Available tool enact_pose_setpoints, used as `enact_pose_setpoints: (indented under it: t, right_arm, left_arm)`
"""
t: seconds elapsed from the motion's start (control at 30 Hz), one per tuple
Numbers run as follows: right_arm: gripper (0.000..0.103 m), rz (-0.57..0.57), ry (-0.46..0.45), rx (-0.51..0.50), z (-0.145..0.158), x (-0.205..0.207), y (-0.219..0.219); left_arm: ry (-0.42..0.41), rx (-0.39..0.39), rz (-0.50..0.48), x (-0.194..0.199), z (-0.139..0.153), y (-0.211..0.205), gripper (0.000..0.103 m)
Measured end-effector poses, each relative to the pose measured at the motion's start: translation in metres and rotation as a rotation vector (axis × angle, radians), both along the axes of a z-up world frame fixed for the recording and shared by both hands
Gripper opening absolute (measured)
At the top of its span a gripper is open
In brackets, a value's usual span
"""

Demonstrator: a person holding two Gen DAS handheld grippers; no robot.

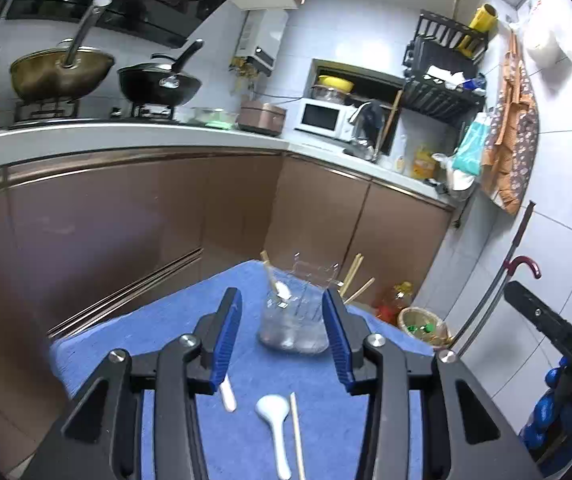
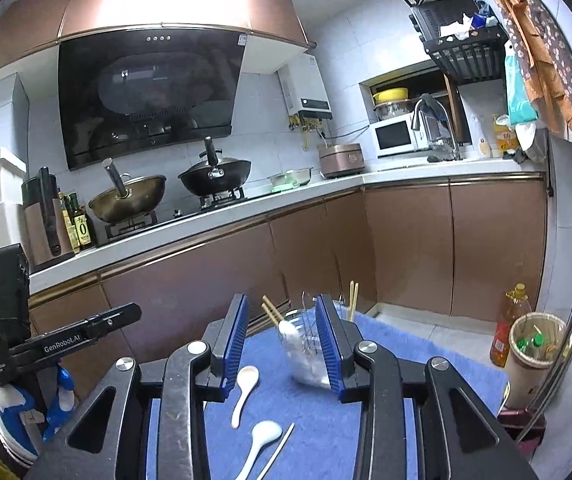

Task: Organize utensils
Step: 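Move the left tool to a chopstick while the right tool approaches a pale-blue spoon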

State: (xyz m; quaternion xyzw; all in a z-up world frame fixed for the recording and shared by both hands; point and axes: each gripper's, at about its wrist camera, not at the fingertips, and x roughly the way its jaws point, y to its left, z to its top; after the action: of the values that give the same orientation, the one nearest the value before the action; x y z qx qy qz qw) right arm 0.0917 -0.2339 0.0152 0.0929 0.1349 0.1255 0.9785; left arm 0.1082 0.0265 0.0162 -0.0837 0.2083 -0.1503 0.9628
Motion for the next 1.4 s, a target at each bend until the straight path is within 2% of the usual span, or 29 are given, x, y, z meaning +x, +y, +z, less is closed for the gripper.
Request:
enact_pose_setpoints:
  t: [0.37, 0.7, 1.0, 1.1, 1.4]
  right_arm:
    - [0.034, -0.003, 0.099, 0.024, -0.022, -0.007, 0.003]
    - [0.034, -0.016, 0.179, 0.045, -0.045, 0.003, -0.002]
    - [0.034, 0.017, 0.281, 0.068, -0.074, 0.026, 0.001]
    - [0.038, 0.046, 0.329, 0.084, -0.086, 0.037, 0.004]
    - [0.039, 0.145, 0.492, 0.139, -0.132, 0.079, 0.021]
  left_arm:
    - [0.113, -0.043, 0.017, -0.018, -0.031, 0.035, 0.040]
    - [0.214, -0.044, 0.000, -0.006, -0.062, 0.036, 0.040]
    - [0.302, -0.056, 0.001, 0.016, -0.093, 0.040, 0.040]
    - [0.330, -0.061, 0.008, 0.024, -0.103, 0.044, 0.040]
    - [0.421, -0.050, 0.029, 0.050, -0.141, 0.055, 0.040]
